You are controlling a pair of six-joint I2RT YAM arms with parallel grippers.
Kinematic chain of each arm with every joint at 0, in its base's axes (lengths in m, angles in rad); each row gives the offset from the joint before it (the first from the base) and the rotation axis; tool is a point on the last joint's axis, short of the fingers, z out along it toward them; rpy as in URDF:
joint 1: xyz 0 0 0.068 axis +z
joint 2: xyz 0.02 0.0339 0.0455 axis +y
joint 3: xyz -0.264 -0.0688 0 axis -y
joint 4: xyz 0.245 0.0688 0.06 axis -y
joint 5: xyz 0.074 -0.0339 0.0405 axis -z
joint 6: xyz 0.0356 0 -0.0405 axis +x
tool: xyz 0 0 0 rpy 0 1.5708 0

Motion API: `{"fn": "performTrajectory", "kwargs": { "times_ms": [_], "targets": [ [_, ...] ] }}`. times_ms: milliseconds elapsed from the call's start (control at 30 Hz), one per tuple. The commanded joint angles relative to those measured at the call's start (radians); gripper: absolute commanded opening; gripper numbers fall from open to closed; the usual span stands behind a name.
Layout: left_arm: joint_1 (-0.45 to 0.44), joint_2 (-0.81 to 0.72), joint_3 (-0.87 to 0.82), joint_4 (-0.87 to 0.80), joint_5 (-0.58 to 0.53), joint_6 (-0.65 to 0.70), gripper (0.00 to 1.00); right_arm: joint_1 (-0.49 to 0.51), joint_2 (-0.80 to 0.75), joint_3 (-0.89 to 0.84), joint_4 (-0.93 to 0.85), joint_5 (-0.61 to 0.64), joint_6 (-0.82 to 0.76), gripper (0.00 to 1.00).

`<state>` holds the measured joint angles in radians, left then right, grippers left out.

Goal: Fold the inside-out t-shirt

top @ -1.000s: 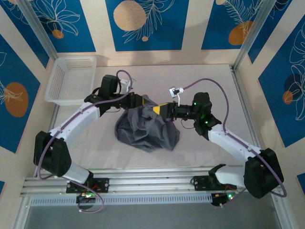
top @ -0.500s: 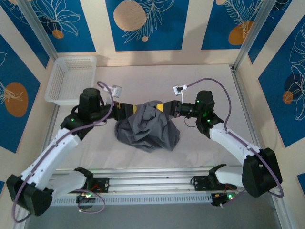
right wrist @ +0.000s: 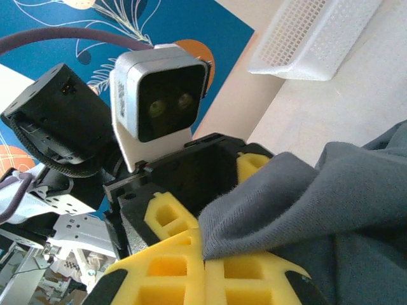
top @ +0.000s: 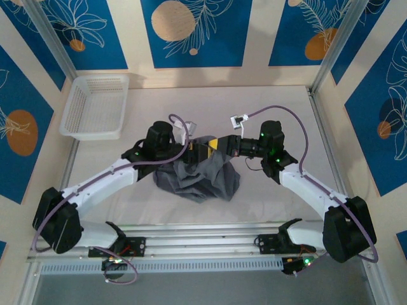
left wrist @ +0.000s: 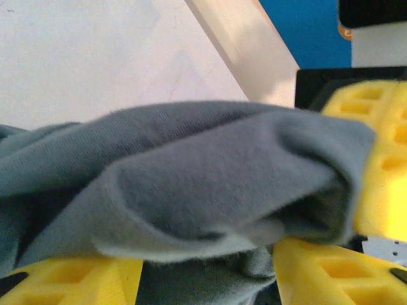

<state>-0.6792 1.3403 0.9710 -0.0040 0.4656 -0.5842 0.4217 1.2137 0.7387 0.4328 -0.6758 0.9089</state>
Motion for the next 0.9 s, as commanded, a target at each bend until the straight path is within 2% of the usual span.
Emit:
{"fn": "performTrajectory", "kwargs": {
  "times_ms": [0,133,267,433,500,633,667,733,800,867],
  "targets": [
    [-0.006,0.022,0.015,0.101,-0.026,0.026,0.59,0.011,-0.020,0.034,-0.023,0.009,-0.005,0.00],
    [-0.006,0.027,0.021,0.028,-0.102,0.070,0.55,0.009,-0.027,0.033,-0.032,0.011,-0.008,0.00],
    [-0.003,-0.010,0.009,0.004,-0.117,0.093,0.29,-0.001,-0.037,0.023,-0.054,0.039,-0.009,0.00],
    [0.012,-0.086,0.004,-0.025,-0.086,0.060,0.03,-0.068,-0.046,0.008,-0.224,0.138,-0.044,0.00],
    [0.033,-0.122,0.012,-0.051,-0.071,0.020,0.00,-0.109,-0.042,-0.021,-0.277,0.154,-0.073,0.00],
    [0.120,-0.144,0.064,-0.068,0.101,-0.098,0.00,-0.166,-0.013,-0.078,-0.423,0.252,-0.247,0.04],
    [0.138,-0.131,0.097,-0.112,0.140,-0.118,0.00,-0.176,-0.009,-0.085,-0.459,0.271,-0.271,0.09],
    [0.158,-0.097,0.170,-0.223,0.182,-0.130,0.00,-0.192,-0.021,-0.074,-0.510,0.260,-0.281,0.34],
    [0.164,-0.065,0.223,-0.321,0.187,-0.136,0.00,-0.190,-0.072,-0.066,-0.510,0.235,-0.279,0.43],
    [0.164,-0.045,0.247,-0.343,0.203,-0.165,0.00,-0.165,-0.165,-0.061,-0.495,0.289,-0.294,0.46]
  ]
}}
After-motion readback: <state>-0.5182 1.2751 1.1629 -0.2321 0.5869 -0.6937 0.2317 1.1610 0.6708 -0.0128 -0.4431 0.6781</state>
